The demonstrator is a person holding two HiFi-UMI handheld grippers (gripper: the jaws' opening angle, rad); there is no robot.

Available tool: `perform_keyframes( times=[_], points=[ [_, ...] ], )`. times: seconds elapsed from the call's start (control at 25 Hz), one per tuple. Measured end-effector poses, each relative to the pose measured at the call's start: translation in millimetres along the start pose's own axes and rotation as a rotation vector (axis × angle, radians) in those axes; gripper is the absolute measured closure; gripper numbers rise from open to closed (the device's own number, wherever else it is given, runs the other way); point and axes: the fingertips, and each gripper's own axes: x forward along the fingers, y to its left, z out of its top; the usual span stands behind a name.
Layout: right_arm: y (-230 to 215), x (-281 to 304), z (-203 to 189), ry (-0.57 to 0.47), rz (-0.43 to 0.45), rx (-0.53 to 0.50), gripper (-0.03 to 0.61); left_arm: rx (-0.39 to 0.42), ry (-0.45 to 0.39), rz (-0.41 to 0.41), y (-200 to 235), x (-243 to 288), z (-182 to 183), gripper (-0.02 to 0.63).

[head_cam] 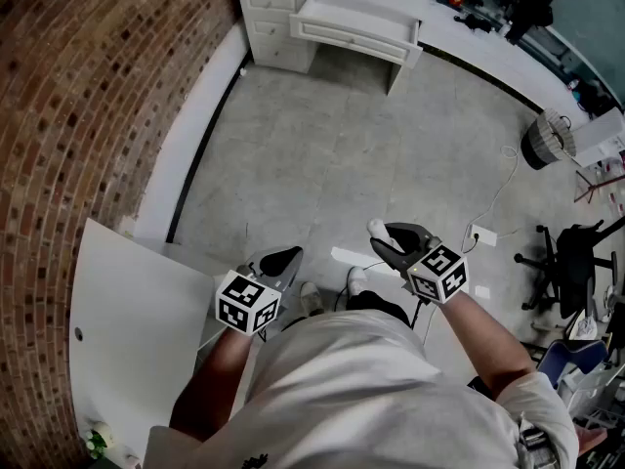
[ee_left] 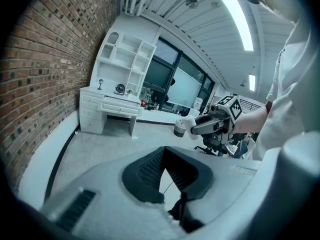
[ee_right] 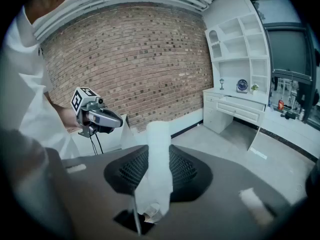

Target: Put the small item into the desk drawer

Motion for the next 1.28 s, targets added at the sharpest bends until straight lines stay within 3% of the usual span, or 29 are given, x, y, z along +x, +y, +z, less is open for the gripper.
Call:
perform_keyframes(
  times=[0.2,0.56,0.92,1.28],
  points=[
    [6,1,8,-0.018,-0.008,-0.01,0.447,0.008,-0.001,-0.011,2,-1,5,0.607],
    [-27,-5,19,-0.045,-0.031,0.043,0.448,0.019,0.008,-0.038,0,26,21,0.607],
    [-127,29,60,-0.057,0.004,0.019,0.447,-0.006,0.028,0.009,46,85,68,0.607],
    [-234,53,113,-0.07,0.047,0.005,0.448,0.016,0.038,0.023,86,170,155,0.607]
  ],
)
